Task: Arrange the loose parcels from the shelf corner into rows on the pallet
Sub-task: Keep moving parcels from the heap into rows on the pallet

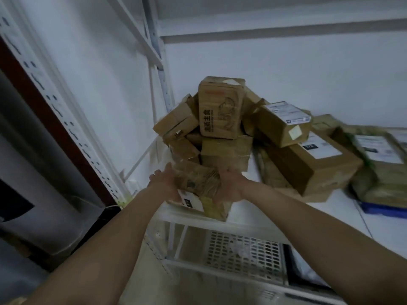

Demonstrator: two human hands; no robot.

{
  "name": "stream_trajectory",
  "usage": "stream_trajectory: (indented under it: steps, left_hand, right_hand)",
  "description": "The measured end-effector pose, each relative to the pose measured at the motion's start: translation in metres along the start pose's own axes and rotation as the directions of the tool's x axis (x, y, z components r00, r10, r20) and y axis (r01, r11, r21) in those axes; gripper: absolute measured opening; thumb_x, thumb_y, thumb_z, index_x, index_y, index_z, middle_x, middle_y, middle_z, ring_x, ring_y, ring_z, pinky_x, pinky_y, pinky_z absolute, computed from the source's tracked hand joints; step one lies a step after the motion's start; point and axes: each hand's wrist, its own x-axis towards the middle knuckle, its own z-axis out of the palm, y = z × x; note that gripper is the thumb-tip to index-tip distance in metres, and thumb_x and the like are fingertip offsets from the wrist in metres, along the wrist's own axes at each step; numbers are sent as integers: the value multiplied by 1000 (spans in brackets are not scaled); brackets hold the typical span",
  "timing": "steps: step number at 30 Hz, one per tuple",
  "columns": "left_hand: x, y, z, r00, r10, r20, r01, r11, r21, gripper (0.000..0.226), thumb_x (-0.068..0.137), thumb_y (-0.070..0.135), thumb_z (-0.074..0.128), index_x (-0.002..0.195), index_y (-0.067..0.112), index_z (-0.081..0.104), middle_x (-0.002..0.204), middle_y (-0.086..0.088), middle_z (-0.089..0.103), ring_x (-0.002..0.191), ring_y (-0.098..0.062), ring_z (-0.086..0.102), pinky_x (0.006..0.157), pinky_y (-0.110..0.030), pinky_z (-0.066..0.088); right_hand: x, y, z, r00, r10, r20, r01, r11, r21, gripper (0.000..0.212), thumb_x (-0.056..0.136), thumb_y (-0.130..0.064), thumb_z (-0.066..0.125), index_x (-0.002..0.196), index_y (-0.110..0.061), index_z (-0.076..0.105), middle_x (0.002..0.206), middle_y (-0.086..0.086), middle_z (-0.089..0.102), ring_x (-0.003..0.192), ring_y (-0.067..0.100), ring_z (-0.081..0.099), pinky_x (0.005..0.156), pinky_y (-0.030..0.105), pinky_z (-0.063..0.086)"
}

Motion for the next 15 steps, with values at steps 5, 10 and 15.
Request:
stream_trajectory:
  steps: [5,10,15]
  left_hand:
    - [-24,-3,11,992,124,26,-125,992,35,114,66,22,86,148,13,8,140,-18,41,128,-36,41,105,-45,39]
    - [-52,8,29,967,248,56,-254,945,204,111,65,29,86,148,13,14,140,-14,37,127,-34,40,108,-42,36]
    - [-84,38,46,946,314,78,-324,916,237,115,66,22,84,150,15,7,132,-19,43,120,-34,48,98,-41,47]
  right_hand:
    - [-56,-2,7,997,53,-61,-59,994,-88,111,74,-42,73,151,-7,2,149,15,18,137,36,16,107,37,32]
    - [-112,5,18,986,109,-124,-129,978,-164,111,69,-43,76,149,-5,10,140,16,26,132,36,24,106,42,37]
    - [-168,28,30,957,261,-128,-281,944,-172,116,64,-37,81,149,-10,7,139,13,26,130,35,26,104,42,39]
